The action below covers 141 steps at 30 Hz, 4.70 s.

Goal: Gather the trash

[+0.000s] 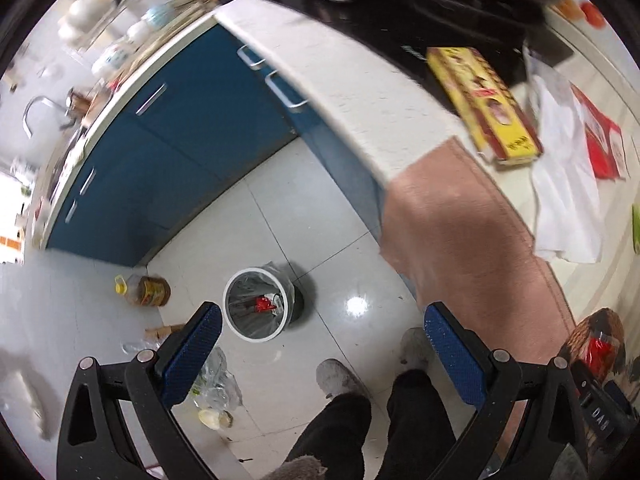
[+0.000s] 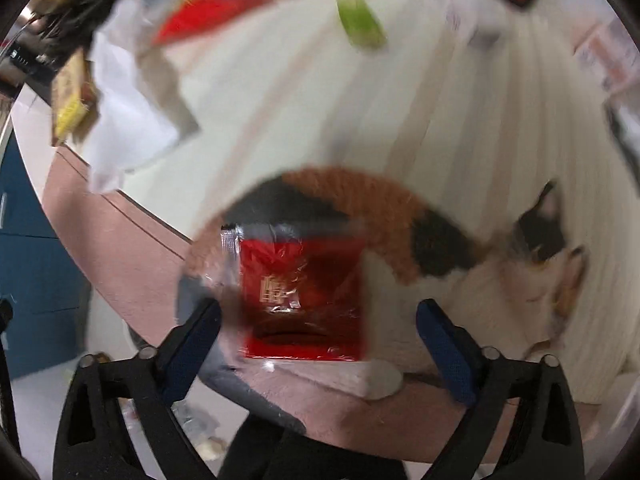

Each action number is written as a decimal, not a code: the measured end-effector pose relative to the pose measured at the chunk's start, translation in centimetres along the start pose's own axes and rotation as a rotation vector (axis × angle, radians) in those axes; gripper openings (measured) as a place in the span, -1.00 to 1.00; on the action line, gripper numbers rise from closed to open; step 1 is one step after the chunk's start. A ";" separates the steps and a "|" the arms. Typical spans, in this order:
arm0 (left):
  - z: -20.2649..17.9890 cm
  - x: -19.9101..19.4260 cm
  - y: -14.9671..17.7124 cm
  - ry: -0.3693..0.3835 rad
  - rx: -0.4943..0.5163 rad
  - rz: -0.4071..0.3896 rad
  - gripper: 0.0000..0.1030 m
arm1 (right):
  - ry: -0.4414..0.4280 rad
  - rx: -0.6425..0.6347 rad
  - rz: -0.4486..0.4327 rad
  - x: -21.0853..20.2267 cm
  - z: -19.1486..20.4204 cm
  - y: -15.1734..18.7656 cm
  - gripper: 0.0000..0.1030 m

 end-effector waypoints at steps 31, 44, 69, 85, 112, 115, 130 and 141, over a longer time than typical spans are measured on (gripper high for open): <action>-13.1 6.5 -16.2 0.227 -0.066 0.202 0.05 | -0.193 0.025 -0.288 -4.0 1.2 -20.7 -0.66; -3.9 -0.6 -12.8 0.165 -0.065 -0.011 0.05 | -0.273 -0.080 -0.346 -10.3 5.9 -17.8 -0.66; 27.7 20.5 11.1 0.129 -0.613 0.257 0.05 | -0.419 -0.747 0.126 7.4 44.2 14.5 -0.67; 28.1 54.2 22.5 0.292 -0.792 0.483 0.21 | -0.383 -0.866 0.414 45.3 54.6 27.9 -0.64; 35.8 28.7 25.2 -0.042 -0.796 0.220 1.00 | -0.166 -1.227 0.015 22.7 52.2 26.2 1.00; 35.5 23.4 25.4 -0.037 -0.800 0.198 1.00 | -0.179 -1.237 0.008 17.2 51.0 26.4 1.00; 33.7 2.8 23.3 0.023 -0.767 0.058 1.00 | -0.291 -1.192 -0.081 -7.4 43.5 25.9 1.00; 32.5 -5.0 21.6 -0.010 -0.748 -0.019 1.00 | -0.462 -1.098 -0.163 -19.1 40.4 22.9 1.00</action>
Point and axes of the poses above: each gripper's, at about its wrist camera, not at the fingertips, and x roughly the way its jaws point, z to its left, y to its underside, the point moved 10 cm from there along x, roughly the way its jaws point, and after that the axes turned 2 degrees about -y, right-handed, at the moved point
